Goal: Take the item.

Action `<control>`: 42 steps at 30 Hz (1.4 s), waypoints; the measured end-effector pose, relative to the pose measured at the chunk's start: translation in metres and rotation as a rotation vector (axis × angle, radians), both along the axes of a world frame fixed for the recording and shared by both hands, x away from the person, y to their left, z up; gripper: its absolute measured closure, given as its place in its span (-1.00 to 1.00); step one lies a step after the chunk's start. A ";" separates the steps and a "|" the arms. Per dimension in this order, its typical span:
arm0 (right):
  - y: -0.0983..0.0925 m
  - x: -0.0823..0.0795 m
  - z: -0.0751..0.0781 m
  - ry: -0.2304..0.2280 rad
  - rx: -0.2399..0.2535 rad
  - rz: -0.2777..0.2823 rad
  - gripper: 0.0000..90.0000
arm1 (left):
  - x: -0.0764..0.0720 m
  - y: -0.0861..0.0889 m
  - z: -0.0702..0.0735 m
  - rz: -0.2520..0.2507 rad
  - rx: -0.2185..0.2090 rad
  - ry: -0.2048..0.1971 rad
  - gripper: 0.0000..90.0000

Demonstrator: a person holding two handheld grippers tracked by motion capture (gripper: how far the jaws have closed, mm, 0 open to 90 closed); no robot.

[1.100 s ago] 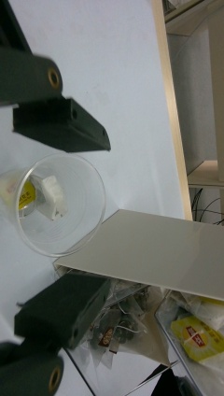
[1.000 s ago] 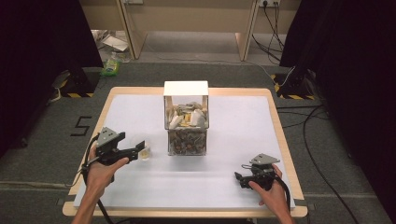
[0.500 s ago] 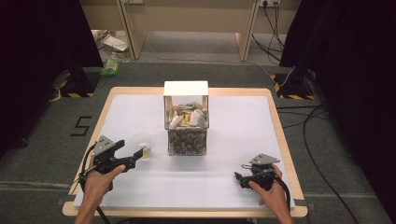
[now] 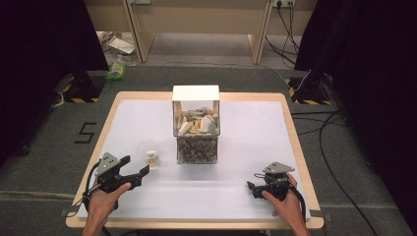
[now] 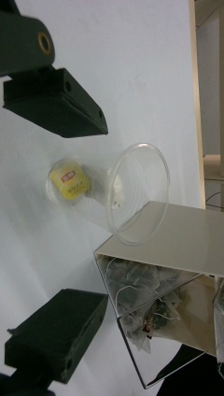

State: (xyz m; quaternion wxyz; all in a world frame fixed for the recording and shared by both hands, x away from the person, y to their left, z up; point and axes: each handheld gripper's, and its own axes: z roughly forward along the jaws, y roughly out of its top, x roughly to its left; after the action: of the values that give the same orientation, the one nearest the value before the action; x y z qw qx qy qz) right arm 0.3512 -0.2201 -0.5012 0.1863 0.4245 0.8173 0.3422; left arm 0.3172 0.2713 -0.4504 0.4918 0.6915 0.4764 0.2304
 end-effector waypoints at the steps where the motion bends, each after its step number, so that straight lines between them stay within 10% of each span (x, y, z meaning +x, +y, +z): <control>1: 0.000 0.000 0.000 0.000 0.000 0.000 -0.82 | -0.001 0.000 -0.001 0.000 0.000 -0.001 -0.67; 42: 0.000 0.000 0.000 -0.003 -0.001 0.000 -0.82 | -0.026 -0.031 -0.047 -0.060 0.006 0.045 -0.67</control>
State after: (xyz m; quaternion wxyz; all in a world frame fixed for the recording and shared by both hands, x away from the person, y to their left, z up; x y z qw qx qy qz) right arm 0.3511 -0.2200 -0.5013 0.1875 0.4239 0.8174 0.3421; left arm 0.2909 0.2408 -0.4973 0.4855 0.7119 0.4657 0.2015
